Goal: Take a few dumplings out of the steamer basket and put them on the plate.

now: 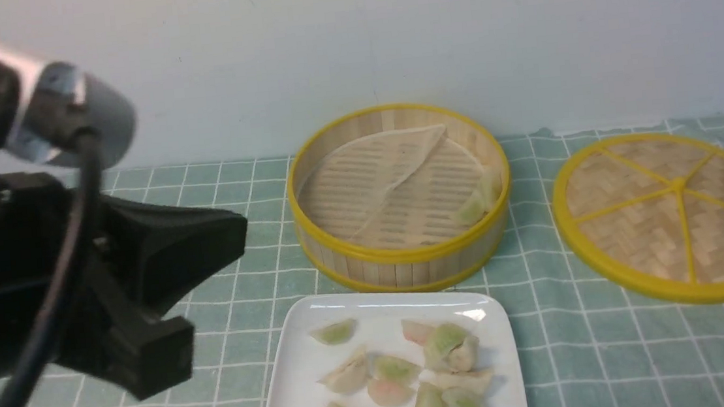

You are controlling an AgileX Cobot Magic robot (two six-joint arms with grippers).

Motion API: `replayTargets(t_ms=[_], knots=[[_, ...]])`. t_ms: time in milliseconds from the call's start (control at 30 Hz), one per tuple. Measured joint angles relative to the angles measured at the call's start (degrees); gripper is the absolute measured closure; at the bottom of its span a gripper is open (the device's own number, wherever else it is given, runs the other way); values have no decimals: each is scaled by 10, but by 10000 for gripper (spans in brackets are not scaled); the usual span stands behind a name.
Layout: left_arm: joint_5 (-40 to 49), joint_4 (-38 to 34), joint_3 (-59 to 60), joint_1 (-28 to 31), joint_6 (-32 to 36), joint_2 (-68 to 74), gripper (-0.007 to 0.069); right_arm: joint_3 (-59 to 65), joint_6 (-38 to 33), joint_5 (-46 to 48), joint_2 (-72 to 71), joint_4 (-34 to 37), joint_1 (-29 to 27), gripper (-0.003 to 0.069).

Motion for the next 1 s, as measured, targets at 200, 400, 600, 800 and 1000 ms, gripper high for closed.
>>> replayTargets(t_ms=[200,400,600,800,1000], knots=[[1,26,0,0,18,-66,631,0,0,0,0,0,0,672],[8,77,0,0,17,-118,631,0,0,0,0,0,0,672],[-12,144,55,16,-13,-185,631,0,0,0,0,0,0,672],[-102,147,256,144,-19,-322,631,0,0,0,0,0,0,672],[-172,148,461,262,-23,-445,631,0,0,0,0,0,0,672]])
